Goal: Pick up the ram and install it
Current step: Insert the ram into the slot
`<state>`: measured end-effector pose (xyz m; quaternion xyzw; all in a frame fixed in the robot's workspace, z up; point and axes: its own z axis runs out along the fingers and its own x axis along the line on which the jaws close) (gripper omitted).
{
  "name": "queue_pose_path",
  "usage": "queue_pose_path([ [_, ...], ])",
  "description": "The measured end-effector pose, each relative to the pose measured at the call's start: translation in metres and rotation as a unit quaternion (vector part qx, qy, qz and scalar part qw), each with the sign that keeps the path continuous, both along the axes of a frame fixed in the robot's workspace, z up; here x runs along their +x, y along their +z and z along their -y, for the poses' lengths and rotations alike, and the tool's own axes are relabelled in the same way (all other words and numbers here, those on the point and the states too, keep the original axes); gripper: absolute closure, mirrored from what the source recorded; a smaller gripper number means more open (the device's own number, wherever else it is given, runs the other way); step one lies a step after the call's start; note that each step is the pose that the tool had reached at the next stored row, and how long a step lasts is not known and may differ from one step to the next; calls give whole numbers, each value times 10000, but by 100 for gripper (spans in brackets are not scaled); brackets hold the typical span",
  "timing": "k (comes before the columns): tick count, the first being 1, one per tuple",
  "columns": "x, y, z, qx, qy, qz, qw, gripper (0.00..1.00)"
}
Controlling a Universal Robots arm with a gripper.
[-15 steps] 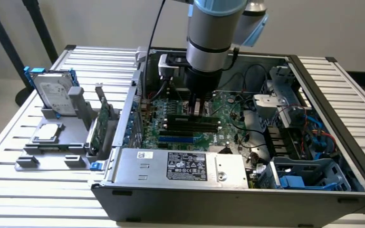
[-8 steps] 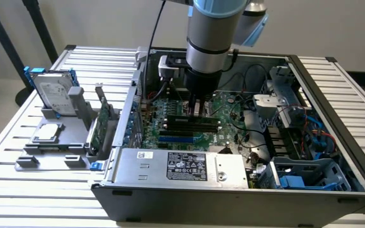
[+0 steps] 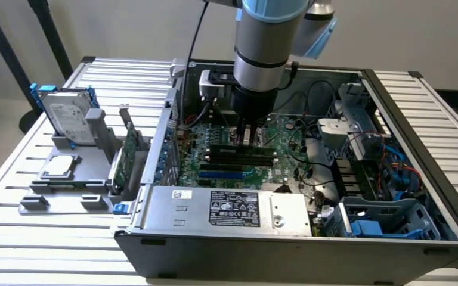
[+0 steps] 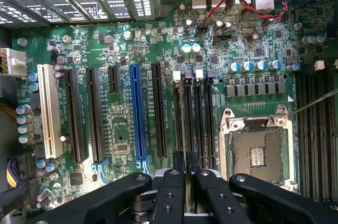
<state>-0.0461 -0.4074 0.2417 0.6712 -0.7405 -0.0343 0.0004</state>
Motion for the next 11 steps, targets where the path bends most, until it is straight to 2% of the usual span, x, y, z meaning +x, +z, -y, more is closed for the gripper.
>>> queue_pose_path([
  [11,8,-84,-18,-1,0,2,10000,86],
])
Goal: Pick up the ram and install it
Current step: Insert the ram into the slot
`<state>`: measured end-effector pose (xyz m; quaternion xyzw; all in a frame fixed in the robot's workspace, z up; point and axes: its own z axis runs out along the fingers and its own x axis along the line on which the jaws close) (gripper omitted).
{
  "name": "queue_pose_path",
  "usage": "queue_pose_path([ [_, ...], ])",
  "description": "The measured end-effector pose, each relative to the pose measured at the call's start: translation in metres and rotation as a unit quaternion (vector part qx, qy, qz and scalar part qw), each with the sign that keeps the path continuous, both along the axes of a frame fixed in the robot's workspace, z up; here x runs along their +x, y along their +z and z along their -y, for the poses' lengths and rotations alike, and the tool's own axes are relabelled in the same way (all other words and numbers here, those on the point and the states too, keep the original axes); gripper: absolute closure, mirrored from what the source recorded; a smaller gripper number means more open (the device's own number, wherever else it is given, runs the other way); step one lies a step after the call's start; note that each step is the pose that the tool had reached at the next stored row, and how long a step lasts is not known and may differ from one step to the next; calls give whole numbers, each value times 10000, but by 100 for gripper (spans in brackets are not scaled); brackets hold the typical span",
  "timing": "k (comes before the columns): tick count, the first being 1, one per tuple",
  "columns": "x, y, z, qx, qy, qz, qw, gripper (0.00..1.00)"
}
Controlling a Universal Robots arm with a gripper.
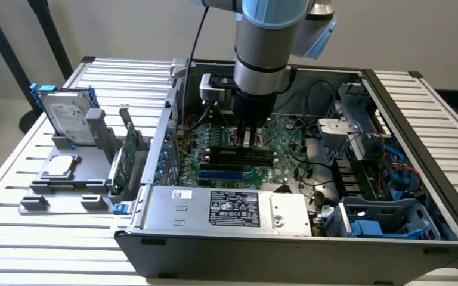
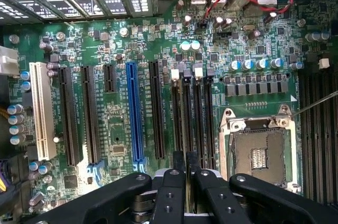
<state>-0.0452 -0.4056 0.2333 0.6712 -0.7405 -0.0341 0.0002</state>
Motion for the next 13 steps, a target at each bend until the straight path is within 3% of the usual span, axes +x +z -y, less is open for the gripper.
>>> queue_pose_path([
  [8,6,-26,-2,-3,0,0,10000,86],
  [13,11,-34,-3,-23,1,0,10000,86],
])
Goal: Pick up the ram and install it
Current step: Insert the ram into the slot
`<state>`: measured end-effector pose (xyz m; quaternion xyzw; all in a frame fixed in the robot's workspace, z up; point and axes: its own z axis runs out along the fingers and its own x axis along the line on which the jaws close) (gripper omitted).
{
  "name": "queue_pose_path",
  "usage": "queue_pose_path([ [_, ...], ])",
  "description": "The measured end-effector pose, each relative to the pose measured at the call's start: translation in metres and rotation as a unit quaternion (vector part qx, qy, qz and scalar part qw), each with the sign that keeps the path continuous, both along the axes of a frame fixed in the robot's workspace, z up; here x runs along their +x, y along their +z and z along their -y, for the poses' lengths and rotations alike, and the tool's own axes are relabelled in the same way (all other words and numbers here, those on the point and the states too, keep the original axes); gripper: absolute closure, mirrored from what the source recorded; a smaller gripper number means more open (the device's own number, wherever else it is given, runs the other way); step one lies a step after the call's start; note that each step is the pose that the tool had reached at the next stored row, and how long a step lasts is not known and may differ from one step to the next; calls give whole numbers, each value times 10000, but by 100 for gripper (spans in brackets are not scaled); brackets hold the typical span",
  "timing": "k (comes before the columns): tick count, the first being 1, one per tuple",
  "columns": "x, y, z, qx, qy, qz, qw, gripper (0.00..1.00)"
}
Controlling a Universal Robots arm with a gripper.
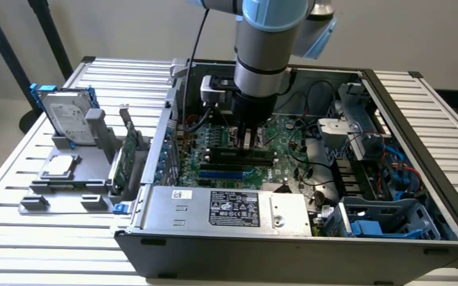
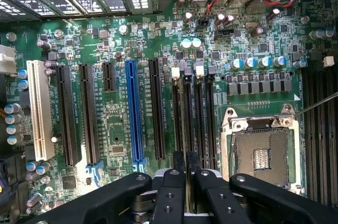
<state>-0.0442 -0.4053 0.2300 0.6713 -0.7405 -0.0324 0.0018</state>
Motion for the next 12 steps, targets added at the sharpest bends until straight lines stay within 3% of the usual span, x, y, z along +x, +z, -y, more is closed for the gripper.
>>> queue_pose_path([
  [1,-1,-8,0,-16,-1,2,10000,86],
  [12,-13,-21,0,-18,-1,32,10000,86],
])
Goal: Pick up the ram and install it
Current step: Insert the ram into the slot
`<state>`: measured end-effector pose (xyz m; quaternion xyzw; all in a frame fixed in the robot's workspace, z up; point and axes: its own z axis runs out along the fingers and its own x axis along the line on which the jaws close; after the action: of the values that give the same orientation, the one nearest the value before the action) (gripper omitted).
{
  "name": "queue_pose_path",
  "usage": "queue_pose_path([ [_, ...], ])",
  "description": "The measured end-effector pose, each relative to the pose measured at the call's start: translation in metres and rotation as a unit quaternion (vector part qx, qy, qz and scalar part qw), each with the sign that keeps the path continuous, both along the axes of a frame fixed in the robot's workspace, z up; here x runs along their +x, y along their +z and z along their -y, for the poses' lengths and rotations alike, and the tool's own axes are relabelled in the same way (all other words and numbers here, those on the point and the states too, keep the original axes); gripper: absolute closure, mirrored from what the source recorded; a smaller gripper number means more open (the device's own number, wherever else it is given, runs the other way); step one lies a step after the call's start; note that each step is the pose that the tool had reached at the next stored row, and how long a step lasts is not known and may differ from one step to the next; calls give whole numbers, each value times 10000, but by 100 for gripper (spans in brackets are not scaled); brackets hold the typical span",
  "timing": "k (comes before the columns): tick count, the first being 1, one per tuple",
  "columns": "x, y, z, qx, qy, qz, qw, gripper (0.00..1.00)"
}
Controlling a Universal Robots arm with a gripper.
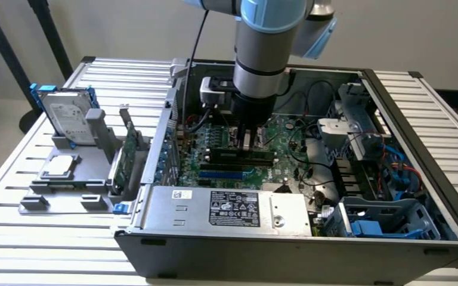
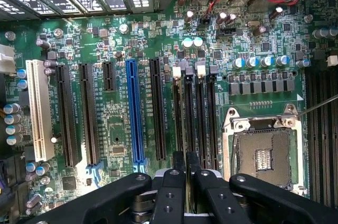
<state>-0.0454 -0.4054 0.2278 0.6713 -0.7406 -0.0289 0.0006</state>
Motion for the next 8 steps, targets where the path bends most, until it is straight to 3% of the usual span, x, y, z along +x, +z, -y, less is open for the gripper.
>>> queue_pose_path([
  [8,-9,-14,0,-1,0,38,10000,86],
])
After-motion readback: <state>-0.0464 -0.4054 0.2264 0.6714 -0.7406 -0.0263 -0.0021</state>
